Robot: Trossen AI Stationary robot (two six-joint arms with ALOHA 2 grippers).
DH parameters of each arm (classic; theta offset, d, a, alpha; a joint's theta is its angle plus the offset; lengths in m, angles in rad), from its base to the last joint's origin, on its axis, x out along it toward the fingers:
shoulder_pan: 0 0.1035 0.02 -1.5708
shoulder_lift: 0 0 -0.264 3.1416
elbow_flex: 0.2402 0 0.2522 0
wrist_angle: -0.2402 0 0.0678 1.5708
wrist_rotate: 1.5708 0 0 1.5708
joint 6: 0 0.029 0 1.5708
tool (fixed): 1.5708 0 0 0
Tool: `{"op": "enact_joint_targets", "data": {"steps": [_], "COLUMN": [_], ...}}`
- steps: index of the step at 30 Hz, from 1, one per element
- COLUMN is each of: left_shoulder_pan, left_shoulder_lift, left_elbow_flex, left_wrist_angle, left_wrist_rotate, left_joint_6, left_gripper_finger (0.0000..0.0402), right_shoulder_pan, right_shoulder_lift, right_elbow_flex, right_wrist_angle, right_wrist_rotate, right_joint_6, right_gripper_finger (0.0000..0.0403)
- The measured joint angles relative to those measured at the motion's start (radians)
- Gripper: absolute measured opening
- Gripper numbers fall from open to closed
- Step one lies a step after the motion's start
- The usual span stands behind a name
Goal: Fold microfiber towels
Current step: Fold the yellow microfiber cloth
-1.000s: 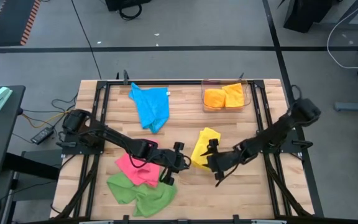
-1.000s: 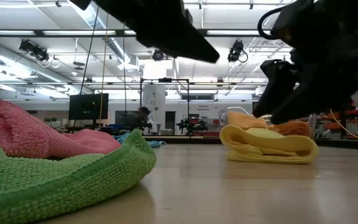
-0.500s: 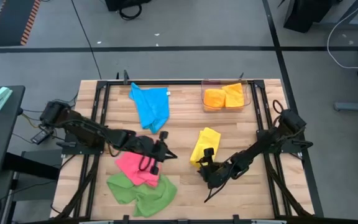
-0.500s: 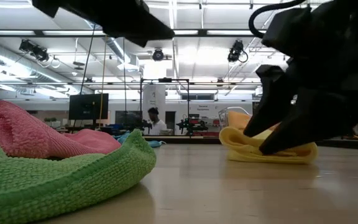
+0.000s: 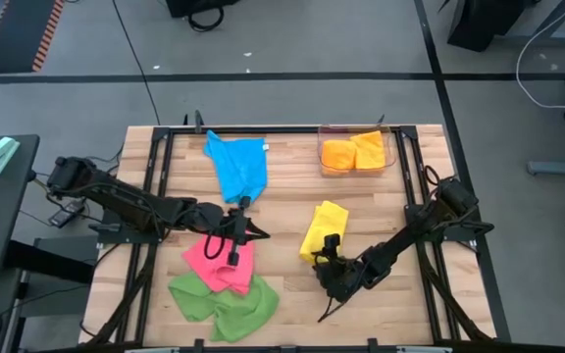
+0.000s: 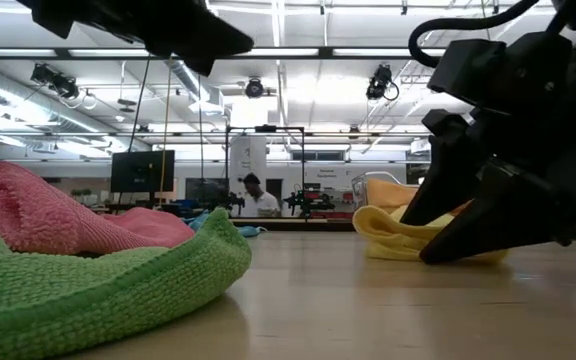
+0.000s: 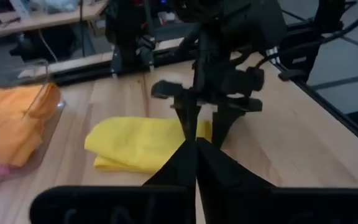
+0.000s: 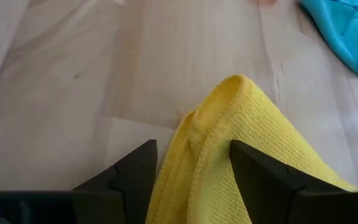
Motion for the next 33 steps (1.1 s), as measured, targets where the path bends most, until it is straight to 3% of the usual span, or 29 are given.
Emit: {"op": "enact_joint_targets", "data": {"steps": [5,14,18,24,28,33], "left_shoulder_pan": [-0.004,-0.027,-0.052,-0.056,-0.053,-0.052], "left_shoulder_lift": [0.000,0.009,0.053,0.203,0.311,0.477], "left_elbow_flex": [-0.002,-0.003,-0.001,0.018,0.087,0.228], "left_wrist_angle": [0.028,0.031,0.089,0.260,0.273,0.271], "left_wrist_rotate": [0.001,0.008,0.009,0.009,0.008,0.008], "left_joint_6": [-0.008,-0.083,-0.086,-0.038,-0.033,-0.025], "left_gripper_finger": [0.0029,0.0020,0.0021,0.0047,0.0066,0.0082], "right_shoulder_pan": [-0.012,-0.030,-0.034,-0.039,-0.040,-0.036], "right_shoulder_lift": [0.001,0.001,-0.029,-0.134,-0.182,-0.231], "right_elbow_flex": [0.001,0.000,-0.004,-0.010,-0.009,-0.007], "right_wrist_angle": [-0.027,-0.065,-0.074,-0.096,-0.086,-0.084], "right_wrist_rotate": [-0.016,-0.071,-0.115,-0.315,-0.499,-0.626], "right_joint_6": [0.000,-0.057,-0.087,-0.131,-0.138,-0.138], "right_gripper_finger": [0.0185,0.0048,0.0039,0.0037,0.0037,0.0037]}}
